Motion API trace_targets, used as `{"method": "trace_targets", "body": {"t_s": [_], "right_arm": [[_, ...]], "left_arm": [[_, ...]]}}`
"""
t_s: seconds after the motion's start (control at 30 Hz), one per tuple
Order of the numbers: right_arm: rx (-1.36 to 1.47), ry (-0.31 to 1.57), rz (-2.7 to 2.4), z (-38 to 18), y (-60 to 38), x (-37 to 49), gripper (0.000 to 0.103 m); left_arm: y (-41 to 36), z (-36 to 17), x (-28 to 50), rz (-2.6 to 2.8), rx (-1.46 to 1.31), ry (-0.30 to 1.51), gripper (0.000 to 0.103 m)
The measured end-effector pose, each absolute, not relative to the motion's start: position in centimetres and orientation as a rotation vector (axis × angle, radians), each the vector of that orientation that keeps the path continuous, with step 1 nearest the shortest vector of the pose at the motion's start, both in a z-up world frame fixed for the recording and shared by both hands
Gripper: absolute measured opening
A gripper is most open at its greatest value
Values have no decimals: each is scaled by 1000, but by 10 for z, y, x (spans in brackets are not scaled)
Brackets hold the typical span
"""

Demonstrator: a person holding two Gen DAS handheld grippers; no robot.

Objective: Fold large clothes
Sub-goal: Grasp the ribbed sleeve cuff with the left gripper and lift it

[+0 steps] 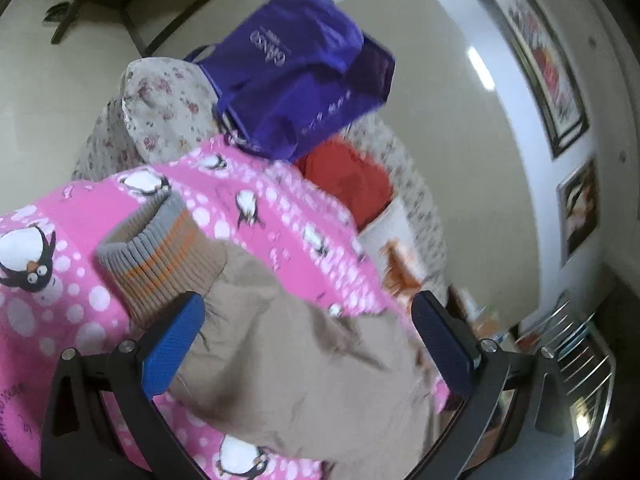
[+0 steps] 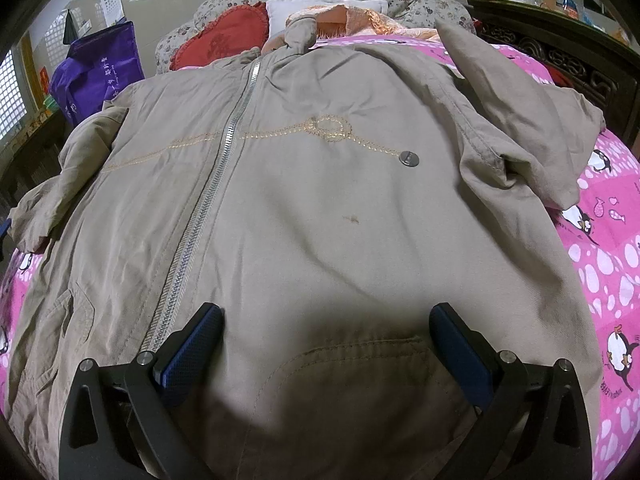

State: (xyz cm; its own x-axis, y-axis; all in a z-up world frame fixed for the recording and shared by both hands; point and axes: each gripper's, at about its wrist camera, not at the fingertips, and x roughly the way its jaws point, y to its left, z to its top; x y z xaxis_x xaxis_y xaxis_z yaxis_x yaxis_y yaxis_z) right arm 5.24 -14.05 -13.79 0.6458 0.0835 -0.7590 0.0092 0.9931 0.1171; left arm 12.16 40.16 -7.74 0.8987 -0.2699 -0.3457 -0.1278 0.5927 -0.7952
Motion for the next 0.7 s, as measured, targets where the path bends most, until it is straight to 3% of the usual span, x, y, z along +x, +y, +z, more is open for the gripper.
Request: {"method": "trace_targets", "body": {"t_s": [0.13, 0.3, 0.43, 0.63, 0.7], "right_arm": [[112, 868, 41, -138, -140, 52, 102], [109, 867, 40, -137, -140, 53, 102], [109, 867, 36, -137, -139, 53, 102], [109, 868, 32, -137, -139, 53, 102], [109, 868, 32, -137, -140, 53, 102]], "left_arm": [[397, -75, 90, -2, -900, 418, 102], [394, -117, 91, 27, -1013, 549, 102], [388, -125, 117, 30, -947, 608, 102], [409, -115, 117, -23, -1077, 459, 102], [409, -106, 113, -34, -1063, 424, 80]]}}
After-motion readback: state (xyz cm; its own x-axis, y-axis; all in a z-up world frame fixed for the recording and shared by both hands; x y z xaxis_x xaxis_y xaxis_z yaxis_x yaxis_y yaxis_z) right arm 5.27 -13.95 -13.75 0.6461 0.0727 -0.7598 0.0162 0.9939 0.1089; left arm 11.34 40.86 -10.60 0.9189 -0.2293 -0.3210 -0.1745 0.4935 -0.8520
